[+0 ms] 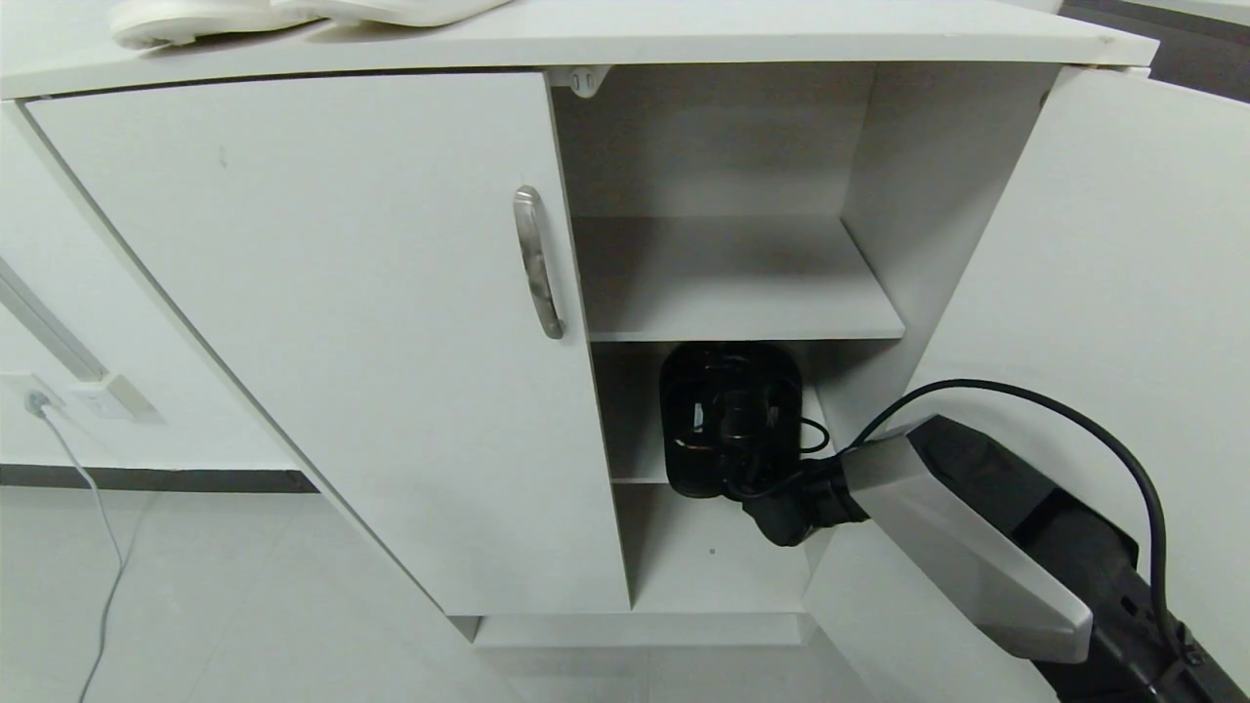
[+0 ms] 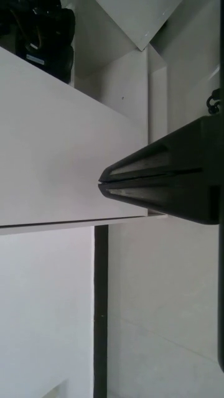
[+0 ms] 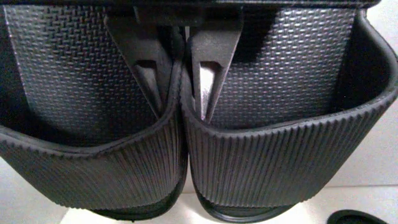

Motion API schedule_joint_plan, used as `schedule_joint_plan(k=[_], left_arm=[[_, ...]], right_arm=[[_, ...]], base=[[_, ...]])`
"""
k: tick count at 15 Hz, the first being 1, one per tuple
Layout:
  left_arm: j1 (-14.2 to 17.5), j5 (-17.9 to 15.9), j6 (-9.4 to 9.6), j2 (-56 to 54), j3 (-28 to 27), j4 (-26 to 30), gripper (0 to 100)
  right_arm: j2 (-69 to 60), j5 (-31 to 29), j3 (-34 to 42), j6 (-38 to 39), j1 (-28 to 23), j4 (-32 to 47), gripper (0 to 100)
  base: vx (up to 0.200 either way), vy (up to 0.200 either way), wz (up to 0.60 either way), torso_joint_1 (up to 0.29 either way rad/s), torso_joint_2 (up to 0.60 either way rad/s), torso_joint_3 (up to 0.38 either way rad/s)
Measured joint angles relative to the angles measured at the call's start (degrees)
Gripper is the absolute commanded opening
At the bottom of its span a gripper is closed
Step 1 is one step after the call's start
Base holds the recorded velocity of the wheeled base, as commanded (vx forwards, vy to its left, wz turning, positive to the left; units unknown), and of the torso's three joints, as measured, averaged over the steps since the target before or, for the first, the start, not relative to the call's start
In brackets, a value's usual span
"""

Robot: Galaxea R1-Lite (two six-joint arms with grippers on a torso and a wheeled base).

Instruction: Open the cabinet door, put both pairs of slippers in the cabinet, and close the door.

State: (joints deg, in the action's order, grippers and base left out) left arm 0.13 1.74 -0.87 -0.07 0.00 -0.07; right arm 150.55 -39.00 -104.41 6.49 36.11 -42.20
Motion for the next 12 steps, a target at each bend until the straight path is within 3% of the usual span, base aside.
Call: schedule_joint_plan(k=[5,6,12], left_arm=[[0.05,0.00,0.00,0.00,0.00,0.02,0],[0.05,0.00,0.00,0.00,0.00,0.00,0],[0.00,0.00,-0.04,0.00,0.00,0.00,0]], right_arm=[[1.49,-0.02,-0.77,0.02,-0.48,0.00,0],[1.62,0.00,-0.79,0.00,-0.52,0.00,100],[1.68,-0.04,0.20,-0.04,-0.28,-0.30,100]], base=[[0.000,0.000,0.00,0.000,0.00,0.000],[0.000,0.000,0.00,0.000,0.00,0.000],[0.000,0.000,0.00,0.000,0.00,0.000]])
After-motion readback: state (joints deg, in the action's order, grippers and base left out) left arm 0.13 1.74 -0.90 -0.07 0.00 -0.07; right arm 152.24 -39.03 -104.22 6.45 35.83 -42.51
